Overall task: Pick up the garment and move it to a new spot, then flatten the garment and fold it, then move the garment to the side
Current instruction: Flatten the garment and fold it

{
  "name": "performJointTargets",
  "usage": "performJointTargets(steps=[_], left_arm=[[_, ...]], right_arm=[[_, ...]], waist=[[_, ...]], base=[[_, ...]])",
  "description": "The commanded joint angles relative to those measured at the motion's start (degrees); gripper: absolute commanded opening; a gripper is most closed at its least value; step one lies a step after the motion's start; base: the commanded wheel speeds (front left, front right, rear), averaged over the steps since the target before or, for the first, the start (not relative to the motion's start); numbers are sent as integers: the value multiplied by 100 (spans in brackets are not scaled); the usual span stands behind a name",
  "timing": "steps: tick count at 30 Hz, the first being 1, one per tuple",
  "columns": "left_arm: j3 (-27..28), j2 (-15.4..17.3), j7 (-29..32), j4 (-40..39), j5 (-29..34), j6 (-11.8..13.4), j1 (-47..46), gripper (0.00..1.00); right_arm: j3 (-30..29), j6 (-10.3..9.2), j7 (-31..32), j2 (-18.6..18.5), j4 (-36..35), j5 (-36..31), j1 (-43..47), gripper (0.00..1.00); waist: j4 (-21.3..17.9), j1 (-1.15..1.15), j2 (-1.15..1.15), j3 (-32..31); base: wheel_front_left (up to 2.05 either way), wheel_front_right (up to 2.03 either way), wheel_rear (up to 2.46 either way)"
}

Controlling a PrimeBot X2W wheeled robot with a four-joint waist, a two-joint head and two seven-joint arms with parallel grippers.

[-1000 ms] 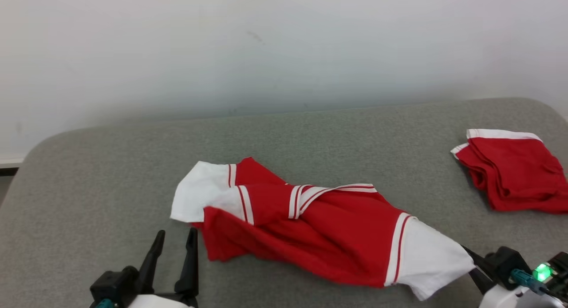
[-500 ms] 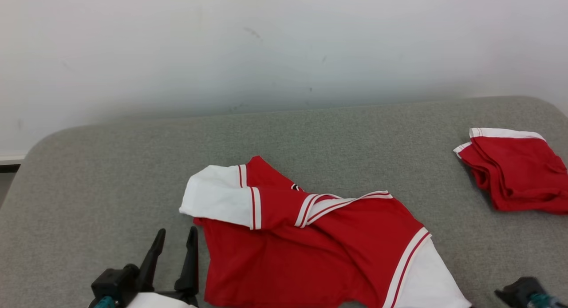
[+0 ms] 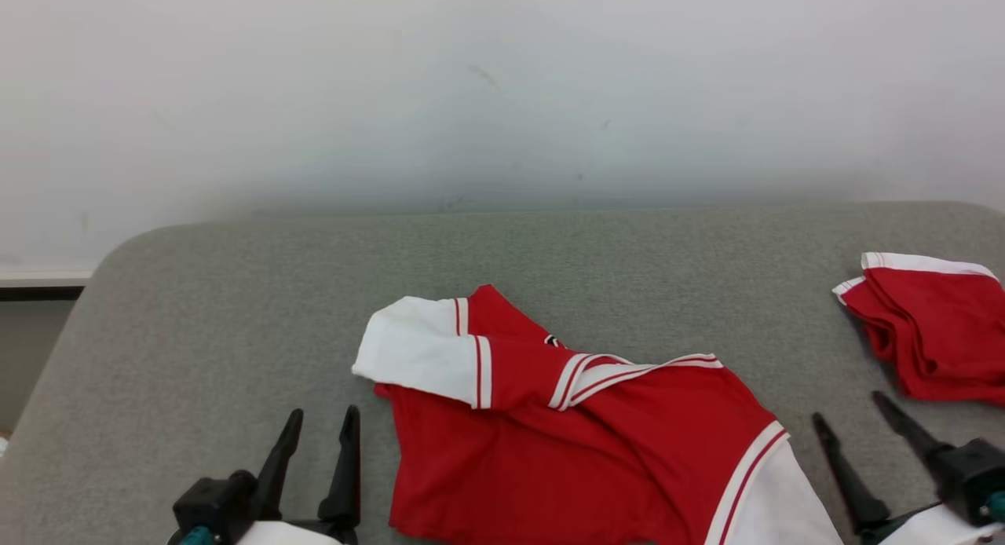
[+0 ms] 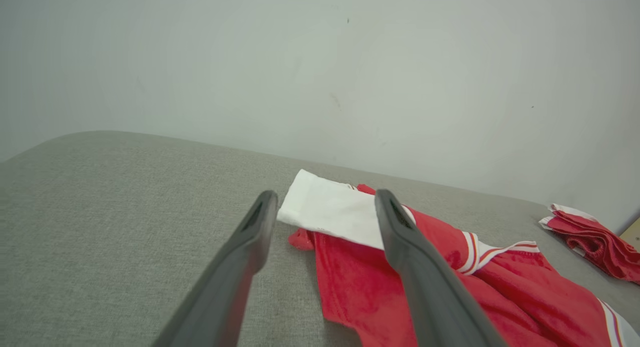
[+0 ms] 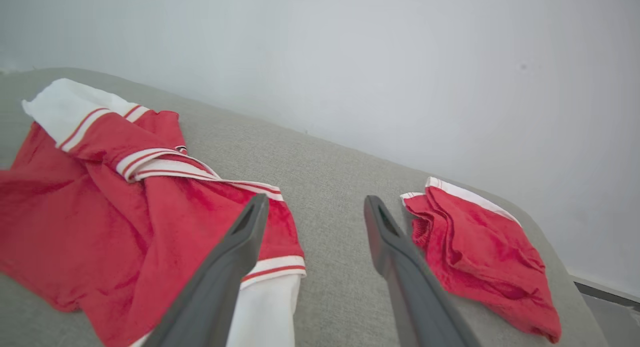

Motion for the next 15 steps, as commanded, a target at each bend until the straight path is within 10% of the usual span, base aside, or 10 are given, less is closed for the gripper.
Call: performJointTargets(steps=[1,15], left_arm=[[-12,4,-1,19,3,-18,10,100],[-153,-13,-1,80,36,-45,-109,100]], right_arm=[[90,-13,-175,155,58,-75,49,100],[1594,-13,-359,221,1401,244,-1213,100]], waist=[[92,0,0,-20],[751,0,0,18]], base=[[0,0,0],[0,0,0]])
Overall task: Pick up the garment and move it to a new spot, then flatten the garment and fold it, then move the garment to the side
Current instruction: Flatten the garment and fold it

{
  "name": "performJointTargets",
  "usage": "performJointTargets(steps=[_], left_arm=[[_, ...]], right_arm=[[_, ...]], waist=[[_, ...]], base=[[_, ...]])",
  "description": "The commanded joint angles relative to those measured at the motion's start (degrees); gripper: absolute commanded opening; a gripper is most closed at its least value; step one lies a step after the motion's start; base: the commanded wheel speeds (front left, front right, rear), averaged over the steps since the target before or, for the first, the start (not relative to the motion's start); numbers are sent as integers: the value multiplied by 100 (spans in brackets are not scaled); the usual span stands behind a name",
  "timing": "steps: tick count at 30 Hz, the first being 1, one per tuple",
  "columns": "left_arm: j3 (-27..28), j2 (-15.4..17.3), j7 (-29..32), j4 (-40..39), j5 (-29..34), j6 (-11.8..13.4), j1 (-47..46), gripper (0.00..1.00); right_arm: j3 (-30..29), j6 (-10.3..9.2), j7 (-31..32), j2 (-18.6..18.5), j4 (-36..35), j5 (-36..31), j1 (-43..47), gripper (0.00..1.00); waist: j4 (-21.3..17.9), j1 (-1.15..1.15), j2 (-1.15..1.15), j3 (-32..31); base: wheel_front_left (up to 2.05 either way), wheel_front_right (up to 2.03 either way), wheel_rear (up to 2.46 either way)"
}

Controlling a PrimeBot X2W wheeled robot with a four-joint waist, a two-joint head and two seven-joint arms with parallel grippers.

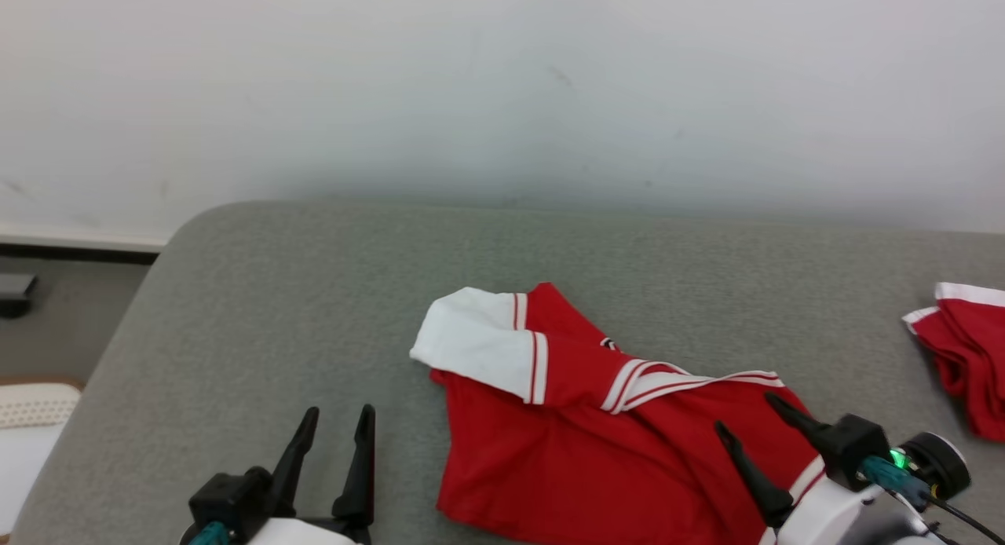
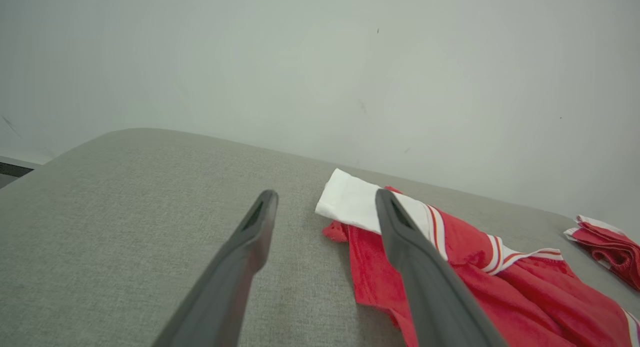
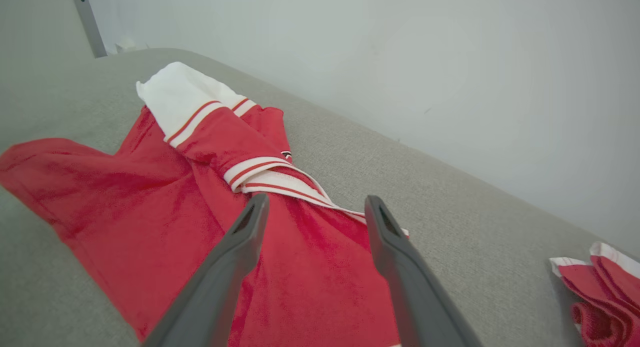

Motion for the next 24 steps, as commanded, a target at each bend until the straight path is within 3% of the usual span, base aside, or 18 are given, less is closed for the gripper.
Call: performJointTargets(steps=[1,14,24], left_arm=[[-36,16,-1,20,27,-25,-81,100],[-130,3,-1,47,-78,-36,-322,100],[-131,-4,-1,41,-87,-53,-422,100]], right_arm=[[255,-13,58,-94,270,171,-316,100],[2252,-13,168,-559,1896,1044,-2092,100],[3365,-13,-14,-534,2856,1804,-2872,100]], waist=[[252,0,0,91],[1076,0,0,519],[1279,0,0,688]], base=[[0,0,0],[0,0,0],[0,0,0]])
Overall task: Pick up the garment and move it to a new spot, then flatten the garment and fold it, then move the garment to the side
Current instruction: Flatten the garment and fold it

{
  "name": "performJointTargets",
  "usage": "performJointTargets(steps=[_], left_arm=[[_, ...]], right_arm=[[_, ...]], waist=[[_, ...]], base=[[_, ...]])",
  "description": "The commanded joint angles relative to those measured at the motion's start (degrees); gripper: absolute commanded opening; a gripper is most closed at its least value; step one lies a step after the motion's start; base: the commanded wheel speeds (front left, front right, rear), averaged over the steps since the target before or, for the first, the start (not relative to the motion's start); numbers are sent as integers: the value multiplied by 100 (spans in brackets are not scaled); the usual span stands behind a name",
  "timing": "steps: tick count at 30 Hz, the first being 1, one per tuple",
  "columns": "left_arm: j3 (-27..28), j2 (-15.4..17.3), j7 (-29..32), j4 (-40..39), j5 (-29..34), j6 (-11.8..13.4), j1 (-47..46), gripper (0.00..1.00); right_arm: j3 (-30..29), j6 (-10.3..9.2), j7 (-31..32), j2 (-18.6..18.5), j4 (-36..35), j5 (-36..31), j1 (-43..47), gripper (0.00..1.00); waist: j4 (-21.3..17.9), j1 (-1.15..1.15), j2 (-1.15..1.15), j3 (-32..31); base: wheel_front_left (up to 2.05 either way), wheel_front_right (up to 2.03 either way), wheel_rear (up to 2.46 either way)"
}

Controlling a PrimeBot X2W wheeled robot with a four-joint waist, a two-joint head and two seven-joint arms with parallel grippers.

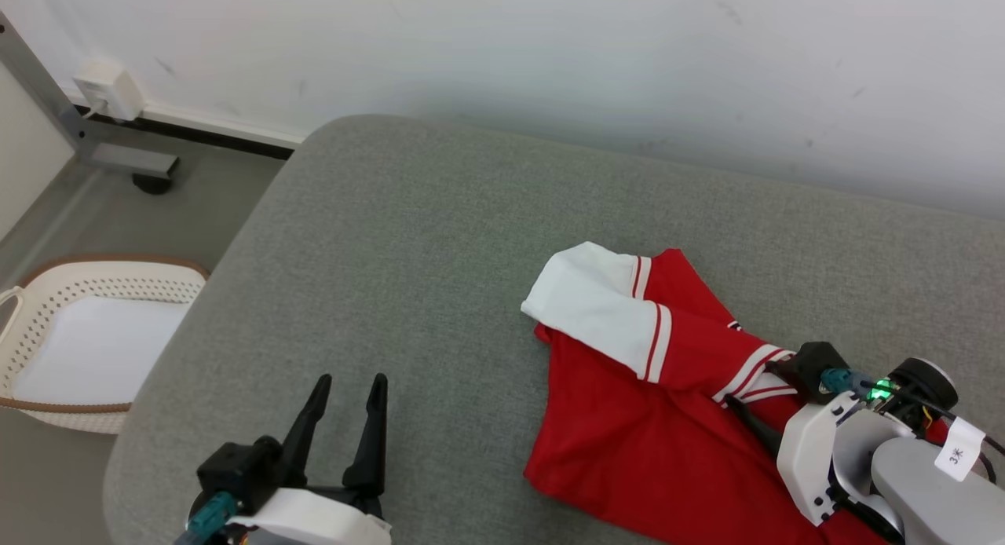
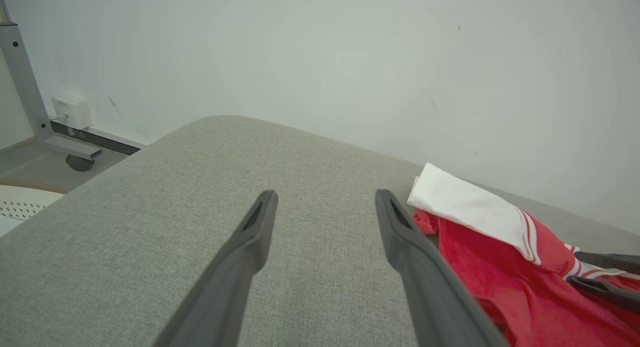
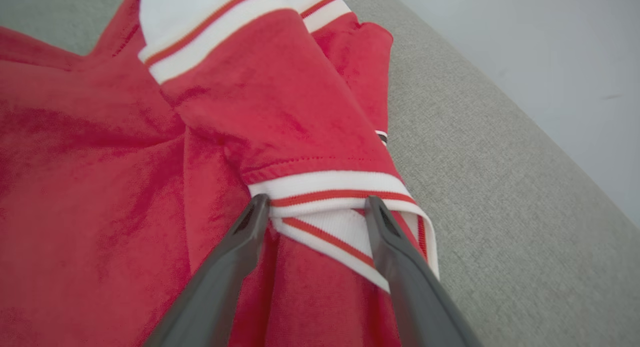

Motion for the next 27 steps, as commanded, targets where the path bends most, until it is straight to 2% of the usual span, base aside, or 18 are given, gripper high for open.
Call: performJointTargets(steps=[1,2,3,4,5,12,23,24,25,26,27], left_arm=[[11,15,-1,-17,-37,-6,-79,100],[12,14,-1,-23,-44,-8,-95,100],[14,15,-1,-29,-50,-9,-102,100],[13,14,-1,-33,-62,-8,-102,100],[15,14,-1,-37,-67,-3,-103,100],[4,13,-1,-46,-98,39,-127,100],[-64,14,-1,-87,-114,17,-297,100],[-58,13,-1,-82,-108,16,-304,100],[-42,14,-1,-76,-98,18,-308,100],[-24,14,-1,-70,-83,22,-309,100],[-16,13,-1,-57,-64,21,-310,100]], right_arm=[[66,-13,-29,-15,120,104,-128,100],[141,-13,-76,-6,190,191,-187,96],[196,-13,-114,0,263,262,-239,51],[234,-13,-185,0,331,339,-297,22],[261,-13,-251,-12,399,416,-354,0],[406,-13,-623,-66,764,920,-657,0],[180,-13,-1032,-230,1534,1378,-1327,0],[175,-13,-1070,-211,1601,1396,-1362,19],[170,-13,-1115,-174,1657,1427,-1395,69],[172,-13,-1149,-134,1708,1442,-1427,100],[171,-13,-1187,-94,1774,1471,-1456,100]], waist=[[15,0,0,56],[19,0,0,77],[21,0,0,94],[19,0,0,109],[15,0,0,124],[-42,0,0,163],[-6,0,0,513],[-10,0,0,528],[-23,0,0,539],[-47,0,0,542],[-78,0,0,534]], base=[[0,0,0],[0,0,0],[0,0,0],[0,0,0],[0,0,0],[0,0,0],[0,0,0],[0,0,0],[0,0,0],[0,0,0],[0,0,0]])
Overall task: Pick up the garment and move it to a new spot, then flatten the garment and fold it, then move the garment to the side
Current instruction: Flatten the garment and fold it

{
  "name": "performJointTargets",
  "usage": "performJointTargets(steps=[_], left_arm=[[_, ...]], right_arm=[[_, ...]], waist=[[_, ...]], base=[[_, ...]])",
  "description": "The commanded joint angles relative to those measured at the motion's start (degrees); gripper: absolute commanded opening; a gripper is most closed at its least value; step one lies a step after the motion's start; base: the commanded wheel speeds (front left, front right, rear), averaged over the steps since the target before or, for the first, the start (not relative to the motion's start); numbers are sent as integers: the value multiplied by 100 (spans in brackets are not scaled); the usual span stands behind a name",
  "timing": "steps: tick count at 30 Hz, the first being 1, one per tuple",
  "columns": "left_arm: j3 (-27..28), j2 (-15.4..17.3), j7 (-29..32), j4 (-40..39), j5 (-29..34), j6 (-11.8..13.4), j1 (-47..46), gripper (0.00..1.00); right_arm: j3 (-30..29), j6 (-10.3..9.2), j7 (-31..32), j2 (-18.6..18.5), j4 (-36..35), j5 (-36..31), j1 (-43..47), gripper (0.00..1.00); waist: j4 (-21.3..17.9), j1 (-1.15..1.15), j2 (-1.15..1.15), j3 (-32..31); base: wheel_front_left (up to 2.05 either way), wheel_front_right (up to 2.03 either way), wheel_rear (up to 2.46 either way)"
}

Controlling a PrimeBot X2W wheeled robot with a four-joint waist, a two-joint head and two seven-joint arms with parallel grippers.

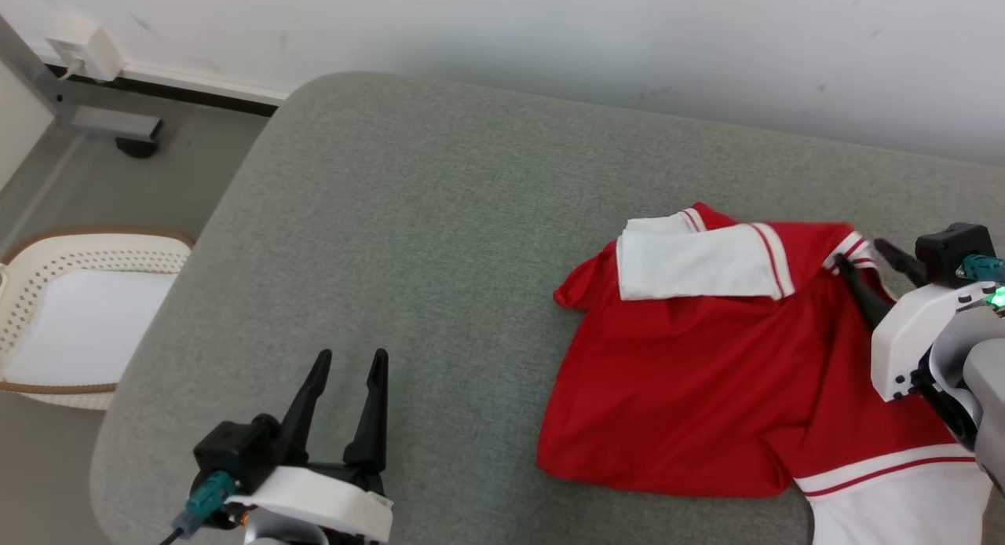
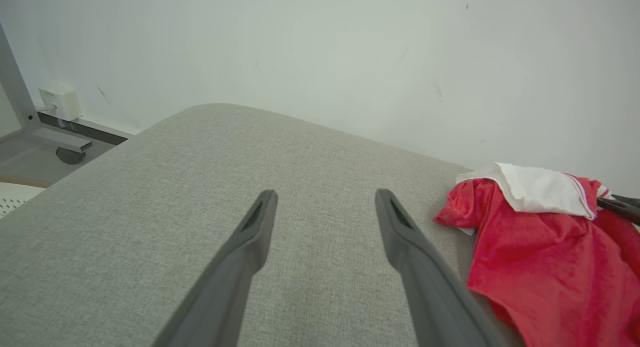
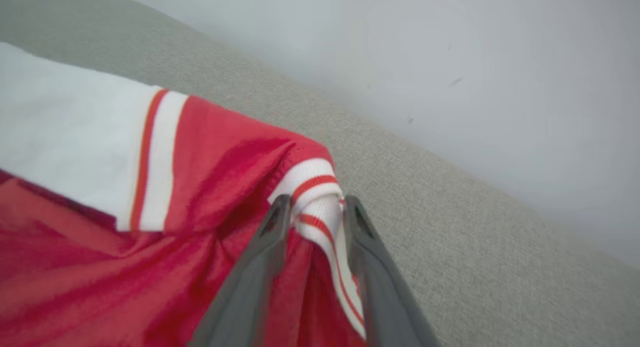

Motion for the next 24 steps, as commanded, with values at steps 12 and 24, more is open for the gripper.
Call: performJointTargets(steps=[12,24], left_arm=[[147,26,-1,30,212,-13,122,100],[551,103,-1,-206,259,65,419,100]], right_arm=[[2,-13,-569,392,-168,-45,81,100],[-2015,-13,-589,207,-2281,-1235,1435,100]], waist=[[-887,0,0,-640],[-1898,0,0,-1120]], base=[[0,0,0],[0,0,0]])
